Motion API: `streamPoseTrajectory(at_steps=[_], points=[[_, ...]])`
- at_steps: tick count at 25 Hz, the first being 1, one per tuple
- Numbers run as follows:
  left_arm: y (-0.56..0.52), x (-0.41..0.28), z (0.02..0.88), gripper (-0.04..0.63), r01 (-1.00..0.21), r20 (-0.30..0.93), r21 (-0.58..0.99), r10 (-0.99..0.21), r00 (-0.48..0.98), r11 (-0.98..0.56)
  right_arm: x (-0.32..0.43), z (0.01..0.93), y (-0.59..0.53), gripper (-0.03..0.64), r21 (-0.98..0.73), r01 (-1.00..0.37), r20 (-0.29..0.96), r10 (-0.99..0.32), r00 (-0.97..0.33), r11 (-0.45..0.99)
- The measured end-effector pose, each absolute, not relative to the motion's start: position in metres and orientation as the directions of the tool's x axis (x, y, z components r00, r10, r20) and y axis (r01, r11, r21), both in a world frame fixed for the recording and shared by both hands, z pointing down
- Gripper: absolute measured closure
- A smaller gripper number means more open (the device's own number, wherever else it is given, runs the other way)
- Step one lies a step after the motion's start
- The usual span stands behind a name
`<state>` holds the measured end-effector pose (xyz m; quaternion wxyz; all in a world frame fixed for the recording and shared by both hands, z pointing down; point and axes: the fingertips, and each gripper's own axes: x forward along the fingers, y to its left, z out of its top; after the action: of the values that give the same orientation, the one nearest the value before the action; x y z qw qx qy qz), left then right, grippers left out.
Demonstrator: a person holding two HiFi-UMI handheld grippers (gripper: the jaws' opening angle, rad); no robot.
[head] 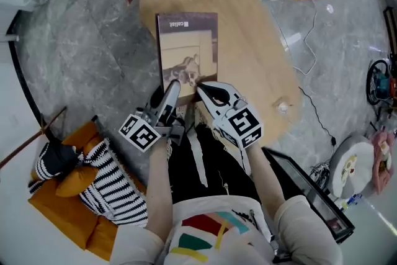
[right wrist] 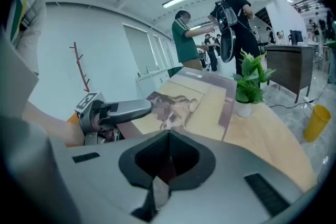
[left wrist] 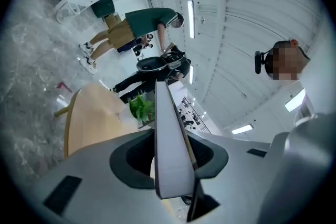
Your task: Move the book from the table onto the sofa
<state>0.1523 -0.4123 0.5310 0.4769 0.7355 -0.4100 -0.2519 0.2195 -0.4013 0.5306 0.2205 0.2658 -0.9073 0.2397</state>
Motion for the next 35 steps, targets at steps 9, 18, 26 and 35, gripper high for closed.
streamPoseTrajectory(at_steps=[9, 18, 26, 35], points=[[-0.44, 0.142, 0.376, 0.442, -0.401, -0.129, 0.814, -0.804, 0.58, -0.42, 0.213, 0.384, -0.43, 0.606, -0.305, -0.652, 0.361, -0.549, -0.754, 0.694], [-0.396, 0.125, 0.331, 0.442, -0.444, -0.083, 0.825, -0.851, 0.518, -0.35, 0.242, 0.32, -0.39, 0.606, -0.246, -0.71, 0.358, -0.619, -0.699, 0.66], [-0.401, 0.098, 0.312, 0.442, -0.467, -0.128, 0.806, -0.878, 0.461, -0.363, 0.241, 0.318, -0.395, 0.606, -0.192, -0.742, 0.343, -0.664, -0.664, 0.643], [-0.389, 0.104, 0.313, 0.442, -0.496, -0.12, 0.795, -0.892, 0.436, -0.349, 0.247, 0.321, -0.391, 0.606, -0.207, -0.727, 0.332, -0.652, -0.682, 0.655]])
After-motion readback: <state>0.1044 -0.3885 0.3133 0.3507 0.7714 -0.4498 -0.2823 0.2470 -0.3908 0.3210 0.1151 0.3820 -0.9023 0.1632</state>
